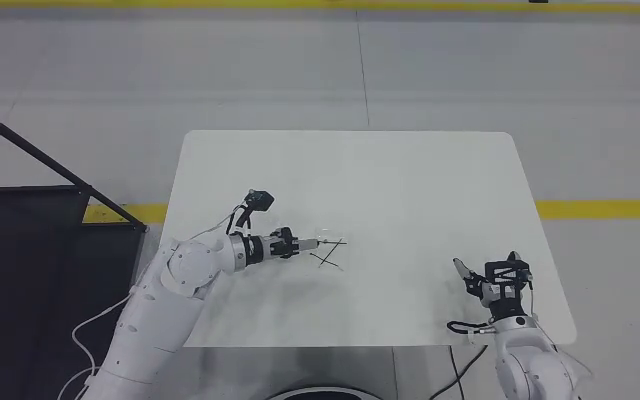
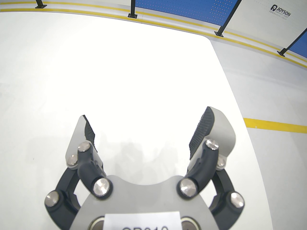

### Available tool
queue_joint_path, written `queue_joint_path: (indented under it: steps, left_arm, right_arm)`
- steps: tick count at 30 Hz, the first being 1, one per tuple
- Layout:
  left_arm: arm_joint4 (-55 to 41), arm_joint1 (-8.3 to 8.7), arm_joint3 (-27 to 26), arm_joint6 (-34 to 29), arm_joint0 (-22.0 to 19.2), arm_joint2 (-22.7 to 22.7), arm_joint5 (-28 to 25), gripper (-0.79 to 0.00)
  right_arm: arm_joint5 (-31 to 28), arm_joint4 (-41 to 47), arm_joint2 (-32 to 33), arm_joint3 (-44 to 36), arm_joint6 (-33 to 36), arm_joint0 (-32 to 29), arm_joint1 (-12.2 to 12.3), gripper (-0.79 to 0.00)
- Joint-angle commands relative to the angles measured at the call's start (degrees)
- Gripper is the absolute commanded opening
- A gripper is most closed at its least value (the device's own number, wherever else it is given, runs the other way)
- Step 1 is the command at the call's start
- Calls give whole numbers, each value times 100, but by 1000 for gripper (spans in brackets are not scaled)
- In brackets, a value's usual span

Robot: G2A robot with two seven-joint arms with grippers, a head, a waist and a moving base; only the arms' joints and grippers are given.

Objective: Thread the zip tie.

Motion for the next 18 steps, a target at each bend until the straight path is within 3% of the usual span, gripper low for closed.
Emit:
queue_joint_path:
  steps: [1,4,7,9,18]
  left_arm:
    - [-161,-15,33,110,-26,28,221,-132]
    - [-249,-33,117,197,-117,100,401,-360]
    - [-280,-44,214,187,-210,175,577,-440]
    - [-261,-49,256,196,-262,218,658,-468]
    - [-365,-51,423,-78,-430,370,843,-462]
  right_arm:
    - [0,0,0,0,0,0,0,0]
    - [0,0,0,0,0,0,0,0]
    - [0,0,0,0,0,0,0,0]
    - [0,0,0,0,0,0,0,0]
    - [0,0,0,0,0,0,0,0]
